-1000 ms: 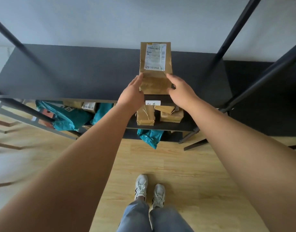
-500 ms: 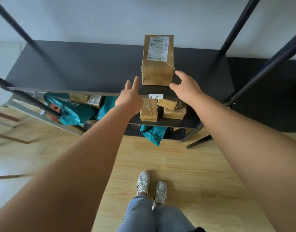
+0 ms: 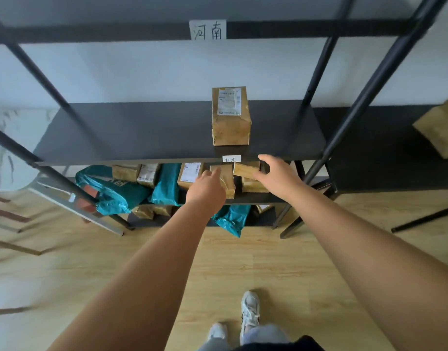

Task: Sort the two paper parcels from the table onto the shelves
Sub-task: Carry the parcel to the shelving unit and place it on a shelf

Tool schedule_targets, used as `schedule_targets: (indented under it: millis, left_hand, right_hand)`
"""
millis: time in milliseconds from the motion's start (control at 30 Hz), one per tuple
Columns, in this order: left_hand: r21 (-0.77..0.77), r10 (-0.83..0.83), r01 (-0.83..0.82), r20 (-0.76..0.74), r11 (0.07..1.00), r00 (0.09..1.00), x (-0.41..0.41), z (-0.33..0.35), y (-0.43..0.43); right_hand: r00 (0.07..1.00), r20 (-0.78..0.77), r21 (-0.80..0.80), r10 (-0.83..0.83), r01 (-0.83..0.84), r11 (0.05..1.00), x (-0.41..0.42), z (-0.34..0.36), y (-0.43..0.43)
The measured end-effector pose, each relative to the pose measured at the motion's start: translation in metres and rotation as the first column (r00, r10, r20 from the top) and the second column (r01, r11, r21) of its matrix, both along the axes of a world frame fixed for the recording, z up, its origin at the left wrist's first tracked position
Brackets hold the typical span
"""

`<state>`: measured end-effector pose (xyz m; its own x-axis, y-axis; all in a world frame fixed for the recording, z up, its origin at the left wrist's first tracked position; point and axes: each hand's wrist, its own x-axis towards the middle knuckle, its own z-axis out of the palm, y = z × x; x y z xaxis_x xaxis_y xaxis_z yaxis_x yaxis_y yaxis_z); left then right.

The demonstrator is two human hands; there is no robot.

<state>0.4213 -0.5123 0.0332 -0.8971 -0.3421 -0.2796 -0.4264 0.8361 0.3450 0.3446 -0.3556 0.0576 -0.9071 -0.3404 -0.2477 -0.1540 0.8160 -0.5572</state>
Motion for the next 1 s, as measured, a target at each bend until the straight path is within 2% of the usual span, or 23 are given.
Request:
schedule_targets:
  millis: [233, 367, 667, 1000]
  left_hand:
    - [0.008, -0.132, 0.132, 0.008, 0.991, 0.991, 0.013, 0.021, 0.014]
    - [0.019, -0.227, 0.227, 0.004, 0.974, 0.974, 0.003, 0.032, 0.054]
    - [0.031, -0.417, 0.421, -0.092, 0.906, 0.904, -0.048, 0.053, 0.223]
    - [0.096, -0.48, 0.491, -0.121, 0.866, 0.869, -0.111, 0.04, 0.415]
  right_hand:
    - [0.994, -0.005, -0.047, -0.105, 0.105, 0.993, 0.035, 0.024, 0.025]
    - [0.982, -0.015, -0.062, -0.19, 0.189, 0.98, 0.047, 0.034, 0.067]
    - [0.922, -0.021, -0.106, -0.387, 0.383, 0.918, 0.036, 0.041, 0.228]
    - [0.881, 0.023, -0.083, -0.473, 0.473, 0.877, -0.009, 0.034, 0.442]
